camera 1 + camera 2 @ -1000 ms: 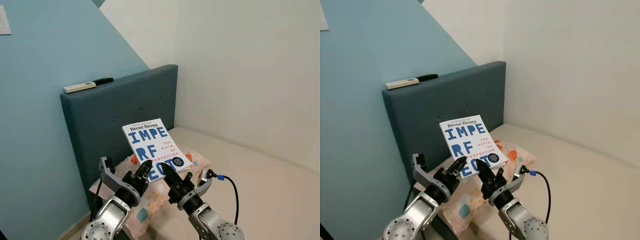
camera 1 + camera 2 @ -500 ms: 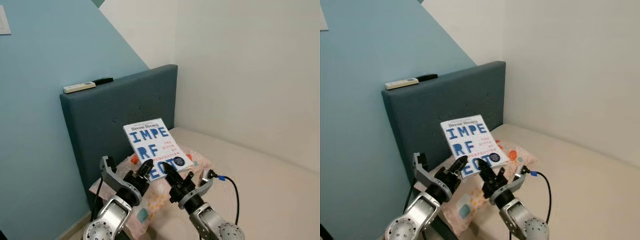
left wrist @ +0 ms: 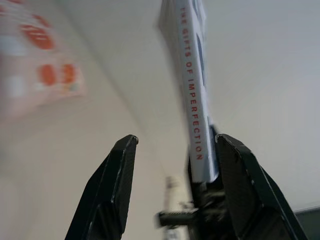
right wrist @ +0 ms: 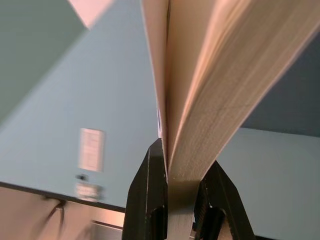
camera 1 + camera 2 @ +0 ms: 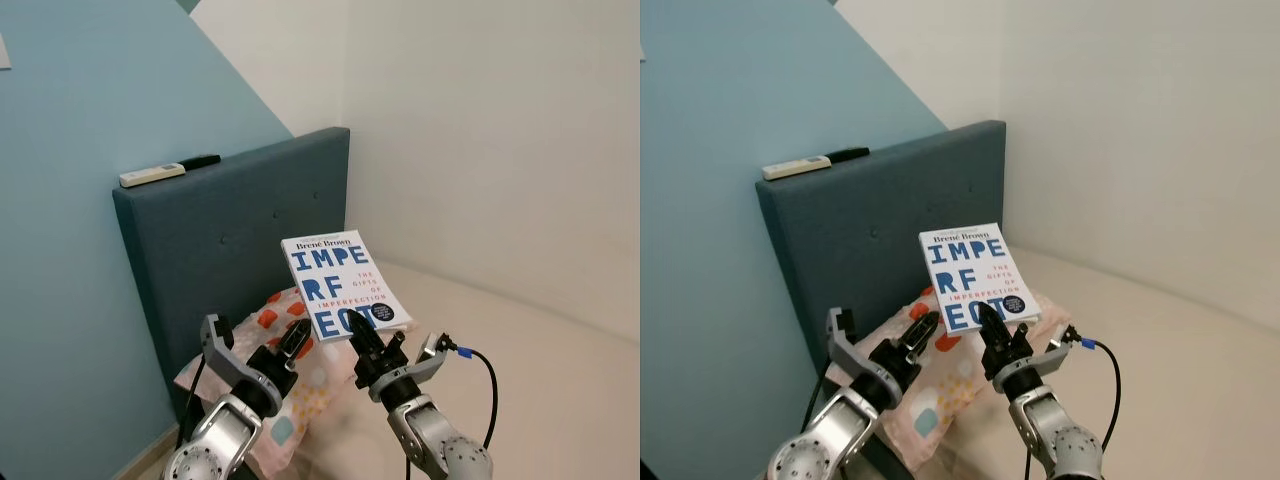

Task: Clean up the room

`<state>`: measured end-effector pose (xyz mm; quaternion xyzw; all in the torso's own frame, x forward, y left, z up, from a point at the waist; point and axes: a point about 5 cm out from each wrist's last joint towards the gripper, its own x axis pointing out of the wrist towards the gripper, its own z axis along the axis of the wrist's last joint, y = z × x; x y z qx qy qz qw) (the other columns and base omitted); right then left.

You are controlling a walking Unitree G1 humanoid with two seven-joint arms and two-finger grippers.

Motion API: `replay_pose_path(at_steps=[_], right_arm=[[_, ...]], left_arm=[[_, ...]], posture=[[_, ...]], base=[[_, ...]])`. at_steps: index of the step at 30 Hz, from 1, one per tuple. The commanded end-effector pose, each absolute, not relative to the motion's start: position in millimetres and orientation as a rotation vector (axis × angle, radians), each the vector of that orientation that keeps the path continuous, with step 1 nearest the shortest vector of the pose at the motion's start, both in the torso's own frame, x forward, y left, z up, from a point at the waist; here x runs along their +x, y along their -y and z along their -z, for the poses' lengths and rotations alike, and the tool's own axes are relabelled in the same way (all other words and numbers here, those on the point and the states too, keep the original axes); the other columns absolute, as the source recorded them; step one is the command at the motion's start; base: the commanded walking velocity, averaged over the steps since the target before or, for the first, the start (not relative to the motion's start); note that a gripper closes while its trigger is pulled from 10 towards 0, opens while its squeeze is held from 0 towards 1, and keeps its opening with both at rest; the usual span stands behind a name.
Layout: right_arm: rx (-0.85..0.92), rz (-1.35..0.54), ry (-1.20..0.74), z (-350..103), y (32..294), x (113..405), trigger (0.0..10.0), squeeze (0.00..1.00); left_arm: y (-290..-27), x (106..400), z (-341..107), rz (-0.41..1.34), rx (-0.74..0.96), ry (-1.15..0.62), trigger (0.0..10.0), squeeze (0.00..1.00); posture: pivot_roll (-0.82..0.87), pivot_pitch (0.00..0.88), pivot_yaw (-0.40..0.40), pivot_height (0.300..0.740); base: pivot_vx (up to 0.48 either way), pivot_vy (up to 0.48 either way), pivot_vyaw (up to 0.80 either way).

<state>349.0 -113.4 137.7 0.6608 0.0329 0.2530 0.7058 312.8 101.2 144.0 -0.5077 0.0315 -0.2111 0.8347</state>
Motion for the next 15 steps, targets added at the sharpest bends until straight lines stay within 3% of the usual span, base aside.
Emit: replay_pose_path(at_steps=[1, 2, 4, 5, 6, 8, 9, 10, 13, 14, 15], right_arm=[[1.393, -0.535, -0.079, -137, 116, 352, 0.0, 0.0], [1.304, -0.458, -0.089, -130, 131, 353, 0.0, 0.0], [1.304, -0.458, -0.089, -130, 131, 353, 0.0, 0.0], [1.2, -0.412, -0.109, -124, 147, 351, 0.0, 0.0], [1.2, -0.412, -0.109, -124, 147, 351, 0.0, 0.0], [0.956, -0.406, -0.21, -111, 163, 341, 0.2, 0.0], [0.956, -0.406, -0.21, -111, 163, 341, 0.2, 0.0], [0.789, -0.439, -0.285, -101, 160, 334, 2.5, 0.0], [0.662, -0.473, -0.34, -94, 154, 329, 2.7, 0.0], [0.413, -0.532, -0.401, -79, 139, 319, 4.0, 0.0], [0.413, -0.532, -0.401, -79, 139, 319, 4.0, 0.0]], left_arm=[[-105, 303, -127, 0.4, -1.068, -0.092, 10.0, 0.0], [-124, 303, -121, 0.341, -1.011, -0.083, 10.0, 0.0], [-124, 303, -121, 0.341, -1.011, -0.083, 10.0, 0.0], [-149, 301, -112, 0.267, -0.924, -0.083, 10.0, 0.0], [-149, 301, -112, 0.267, -0.924, -0.083, 10.0, 0.0], [-180, 292, -94, 0.168, -0.648, -0.134, 10.0, 0.0], [-180, 292, -94, 0.168, -0.648, -0.134, 10.0, 0.0], [-187, 288, -82, 0.117, -0.465, -0.18, 10.0, 0.0], [-189, 286, -71, 0.082, -0.319, -0.236, 10.0, 0.0], [-190, 282, -58, 0.026, -0.098, -0.282, 10.0, 0.0], [-190, 282, -58, 0.026, -0.098, -0.282, 10.0, 0.0]], posture=[[0.04, 0.064, 0.012, 0.74], [0.04, 0.063, 0.013, 0.74], [0.04, 0.063, 0.013, 0.74], [0.04, 0.064, 0.012, 0.74], [0.04, 0.064, 0.012, 0.74], [0.04, 0.066, 0.008, 0.74], [0.04, 0.066, 0.008, 0.74], [0.04, 0.067, 0.008, 0.74], [0.03, 0.069, 0.008, 0.74], [0.02, 0.079, 0.005, 0.74], [0.02, 0.079, 0.005, 0.74]], base=[[0.0, 0.0, 0.0], [0.0, 0.0, 0.0], [0.0, 0.0, 0.0], [0.0, 0.0, 0.0], [0.0, 0.0, 0.0], [0.0, 0.0, 0.0], [0.0, 0.0, 0.0], [0.0, 0.0, 0.0], [0.0, 0.0, 0.0], [0.0, 0.0, 0.0], [0.0, 0.0, 0.0]])
